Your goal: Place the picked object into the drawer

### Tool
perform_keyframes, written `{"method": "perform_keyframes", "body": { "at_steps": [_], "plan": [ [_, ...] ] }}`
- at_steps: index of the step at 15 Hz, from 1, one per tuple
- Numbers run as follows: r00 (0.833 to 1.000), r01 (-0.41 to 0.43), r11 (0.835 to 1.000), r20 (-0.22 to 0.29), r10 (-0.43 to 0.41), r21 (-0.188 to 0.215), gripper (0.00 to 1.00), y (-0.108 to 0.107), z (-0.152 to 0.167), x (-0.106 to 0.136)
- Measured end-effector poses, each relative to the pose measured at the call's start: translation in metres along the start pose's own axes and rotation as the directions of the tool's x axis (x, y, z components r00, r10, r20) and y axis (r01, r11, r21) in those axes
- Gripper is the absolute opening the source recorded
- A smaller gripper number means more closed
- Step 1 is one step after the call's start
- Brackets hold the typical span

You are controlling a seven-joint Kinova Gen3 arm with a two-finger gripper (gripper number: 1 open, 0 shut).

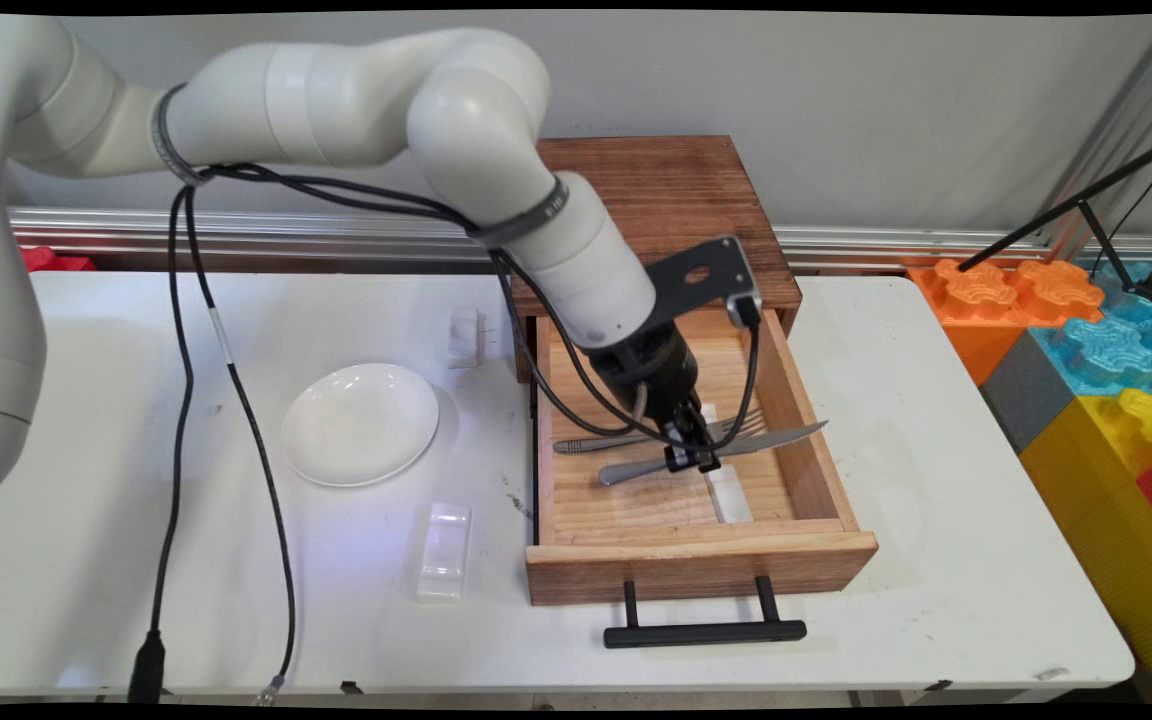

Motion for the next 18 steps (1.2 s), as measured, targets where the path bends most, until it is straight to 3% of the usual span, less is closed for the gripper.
{"method": "perform_keyframes", "body": {
  "at_steps": [10,18],
  "plan": [
    [0.999,0.010,1.000,0.052,-0.010,-0.001,0.00,-0.002,0.034,-0.019],
    [0.997,0.017,0.999,0.072,-0.014,-0.036,0.00,0.001,0.046,-0.029]
  ]
}}
